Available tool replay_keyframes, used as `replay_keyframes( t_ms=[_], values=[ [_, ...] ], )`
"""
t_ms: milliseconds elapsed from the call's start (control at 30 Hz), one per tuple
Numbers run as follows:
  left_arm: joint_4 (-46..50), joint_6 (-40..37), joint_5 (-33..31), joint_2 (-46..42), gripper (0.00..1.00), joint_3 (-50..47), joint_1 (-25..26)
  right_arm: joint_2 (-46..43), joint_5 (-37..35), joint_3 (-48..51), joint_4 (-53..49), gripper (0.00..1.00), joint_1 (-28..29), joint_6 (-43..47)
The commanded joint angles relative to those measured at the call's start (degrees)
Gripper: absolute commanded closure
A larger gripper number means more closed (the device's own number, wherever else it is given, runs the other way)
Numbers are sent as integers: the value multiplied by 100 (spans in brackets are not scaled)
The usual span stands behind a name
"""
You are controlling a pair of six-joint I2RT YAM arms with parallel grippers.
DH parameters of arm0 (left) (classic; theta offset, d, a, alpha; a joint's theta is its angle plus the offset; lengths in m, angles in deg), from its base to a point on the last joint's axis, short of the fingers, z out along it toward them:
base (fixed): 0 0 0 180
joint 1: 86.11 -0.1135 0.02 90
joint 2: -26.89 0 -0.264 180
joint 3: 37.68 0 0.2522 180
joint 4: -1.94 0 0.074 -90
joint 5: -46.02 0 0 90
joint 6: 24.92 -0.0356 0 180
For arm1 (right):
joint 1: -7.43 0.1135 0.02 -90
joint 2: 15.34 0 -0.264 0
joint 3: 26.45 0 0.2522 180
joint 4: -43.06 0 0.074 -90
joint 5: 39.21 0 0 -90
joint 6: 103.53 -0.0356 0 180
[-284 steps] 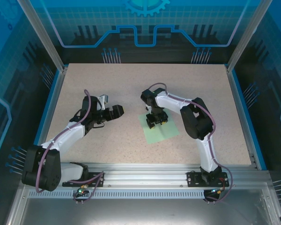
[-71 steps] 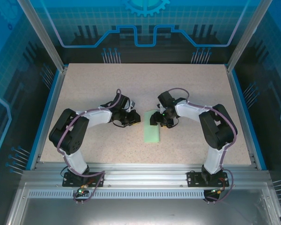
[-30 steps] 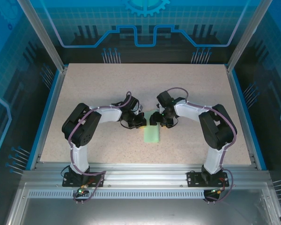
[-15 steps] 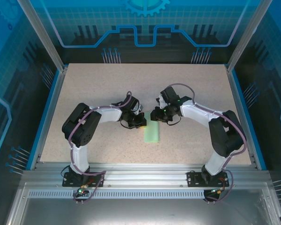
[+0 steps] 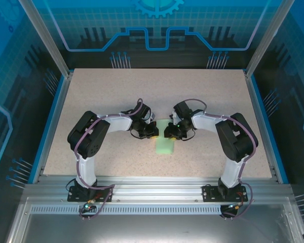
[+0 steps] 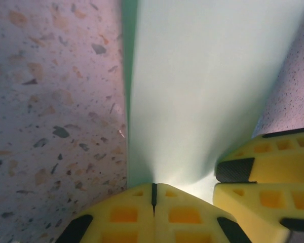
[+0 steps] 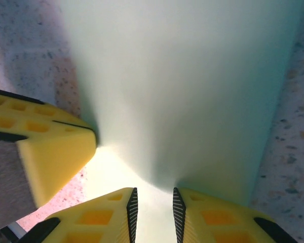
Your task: Fold a paper plane with a square sheet of paper (pick it up from the middle)
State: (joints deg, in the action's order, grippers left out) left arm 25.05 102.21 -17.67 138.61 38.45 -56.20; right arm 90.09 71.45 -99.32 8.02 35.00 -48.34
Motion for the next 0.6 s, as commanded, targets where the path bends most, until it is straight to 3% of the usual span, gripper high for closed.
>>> replay_keyframes(
  t_ms=[0,167,400,567],
  values=[
    [348,-126,-172,245,100,38,67,192,26,178,0,70,-111,88],
    [366,-140,-151,271,100,56,65,221,-5,244,-46,70,-147,146],
    [393,-153,-134,254,100,65,63,-587,532,475,248,69,-146,46],
    [419,-187,-129,254,100,82,75,-663,778,736,531,69,-90,-85]
  ],
)
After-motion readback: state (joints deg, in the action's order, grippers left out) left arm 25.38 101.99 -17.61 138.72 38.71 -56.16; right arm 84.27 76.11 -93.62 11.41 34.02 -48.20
